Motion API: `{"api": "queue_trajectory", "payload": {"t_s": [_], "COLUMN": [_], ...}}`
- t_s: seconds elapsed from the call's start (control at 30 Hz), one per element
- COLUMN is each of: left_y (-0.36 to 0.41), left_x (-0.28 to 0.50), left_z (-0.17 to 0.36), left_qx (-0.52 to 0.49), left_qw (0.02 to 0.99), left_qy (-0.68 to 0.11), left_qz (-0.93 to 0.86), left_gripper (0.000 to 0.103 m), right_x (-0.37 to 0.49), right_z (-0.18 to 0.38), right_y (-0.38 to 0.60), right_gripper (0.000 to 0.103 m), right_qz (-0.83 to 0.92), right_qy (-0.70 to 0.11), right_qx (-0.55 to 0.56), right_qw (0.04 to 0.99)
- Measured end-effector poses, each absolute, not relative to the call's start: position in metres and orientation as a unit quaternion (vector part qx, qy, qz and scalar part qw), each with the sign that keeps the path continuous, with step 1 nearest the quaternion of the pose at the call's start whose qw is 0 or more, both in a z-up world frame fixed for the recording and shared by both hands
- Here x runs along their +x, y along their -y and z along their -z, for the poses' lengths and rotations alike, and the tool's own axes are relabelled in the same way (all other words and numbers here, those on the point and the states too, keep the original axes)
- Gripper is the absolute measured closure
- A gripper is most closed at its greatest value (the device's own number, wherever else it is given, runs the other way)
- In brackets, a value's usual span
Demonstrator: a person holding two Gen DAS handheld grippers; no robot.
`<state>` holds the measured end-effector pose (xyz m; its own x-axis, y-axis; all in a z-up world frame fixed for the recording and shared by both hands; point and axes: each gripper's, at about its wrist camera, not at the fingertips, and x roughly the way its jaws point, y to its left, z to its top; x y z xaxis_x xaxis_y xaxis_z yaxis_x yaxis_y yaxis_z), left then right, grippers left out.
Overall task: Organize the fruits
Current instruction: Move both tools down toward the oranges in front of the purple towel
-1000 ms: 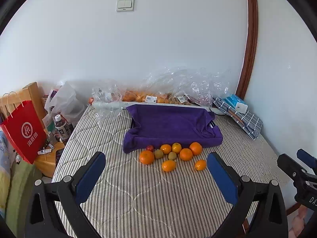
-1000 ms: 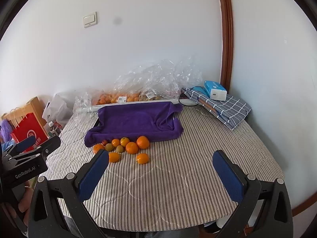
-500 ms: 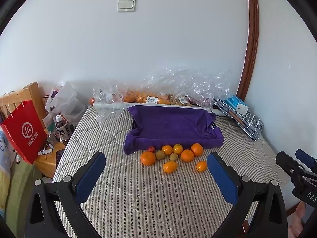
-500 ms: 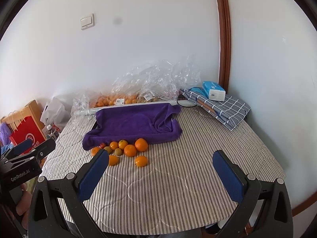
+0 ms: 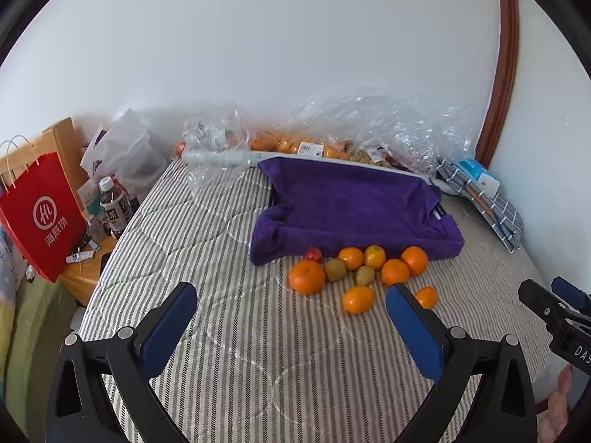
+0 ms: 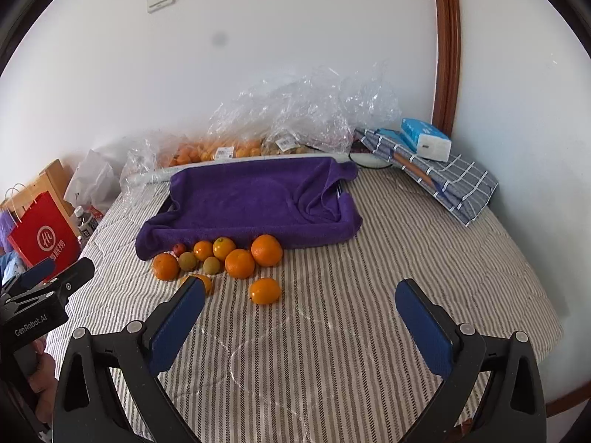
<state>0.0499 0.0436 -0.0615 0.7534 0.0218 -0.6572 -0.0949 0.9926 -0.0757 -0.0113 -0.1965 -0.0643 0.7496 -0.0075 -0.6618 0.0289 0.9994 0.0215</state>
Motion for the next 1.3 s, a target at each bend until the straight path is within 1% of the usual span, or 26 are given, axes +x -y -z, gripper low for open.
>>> {"api": "queue_trajectory", "payload": {"t_s": [0.1, 0.17, 0.2, 0.27, 0.37, 0.43, 0.6, 0.63, 0.7, 0.77, 0.83, 0.93, 1.03, 1.13, 1.3], "left_y": [-0.055, -0.062, -0.065, -0.071, -0.075, -0.079, -0.086, -0.086, -0.085, -0.081, -0.076, -0.071, -0.067, -0.062, -0.056], "left_x": [0.060, 0.068, 0.072, 0.078, 0.087, 0.091, 0.101, 0.103, 0.106, 0.108, 0.111, 0.118, 0.126, 0.135, 0.149], "left_z": [0.080, 0.092, 0.097, 0.107, 0.117, 0.125, 0.139, 0.141, 0.143, 0.144, 0.146, 0.149, 0.153, 0.159, 0.165], "left_qx": [-0.050, -0.050, -0.050, -0.050, -0.039, -0.036, -0.050, -0.053, -0.055, -0.051, -0.049, -0.056, -0.068, -0.069, -0.078], "left_qw": [0.931, 0.925, 0.922, 0.918, 0.913, 0.910, 0.902, 0.901, 0.901, 0.902, 0.904, 0.904, 0.902, 0.900, 0.897], "left_qy": [-0.358, -0.371, -0.379, -0.391, -0.403, -0.412, -0.429, -0.430, -0.430, -0.428, -0.424, -0.424, -0.426, -0.430, -0.433], "left_qz": [-0.051, -0.056, -0.057, -0.048, -0.045, -0.040, -0.028, -0.022, -0.017, -0.013, -0.005, 0.006, 0.013, 0.016, 0.033], "left_gripper": [0.001, 0.001, 0.002, 0.008, 0.008, 0.008, 0.009, 0.010, 0.011, 0.012, 0.012, 0.012, 0.012, 0.012, 0.016], "right_x": [0.006, 0.017, 0.021, 0.026, 0.030, 0.034, 0.046, 0.050, 0.057, 0.063, 0.068, 0.073, 0.077, 0.077, 0.072], "right_z": [0.088, 0.104, 0.112, 0.125, 0.140, 0.149, 0.166, 0.169, 0.176, 0.180, 0.183, 0.185, 0.185, 0.185, 0.185], "right_y": [0.194, 0.192, 0.192, 0.191, 0.188, 0.183, 0.168, 0.167, 0.167, 0.168, 0.169, 0.169, 0.167, 0.167, 0.174], "right_gripper": [0.008, 0.015, 0.016, 0.020, 0.026, 0.027, 0.037, 0.039, 0.043, 0.051, 0.055, 0.055, 0.063, 0.063, 0.063], "right_qz": [0.003, -0.001, -0.006, -0.014, -0.026, -0.044, -0.053, -0.054, -0.054, -0.052, -0.056, -0.064, -0.074, -0.081, -0.082], "right_qy": [-0.377, -0.394, -0.402, -0.410, -0.412, -0.414, -0.421, -0.424, -0.431, -0.436, -0.436, -0.432, -0.432, -0.434, -0.432], "right_qx": [0.014, 0.018, 0.021, 0.027, 0.037, 0.037, 0.010, 0.010, 0.011, 0.009, 0.011, 0.016, 0.004, -0.003, -0.006], "right_qw": [0.926, 0.919, 0.916, 0.912, 0.910, 0.908, 0.906, 0.904, 0.901, 0.899, 0.898, 0.900, 0.899, 0.897, 0.898]}}
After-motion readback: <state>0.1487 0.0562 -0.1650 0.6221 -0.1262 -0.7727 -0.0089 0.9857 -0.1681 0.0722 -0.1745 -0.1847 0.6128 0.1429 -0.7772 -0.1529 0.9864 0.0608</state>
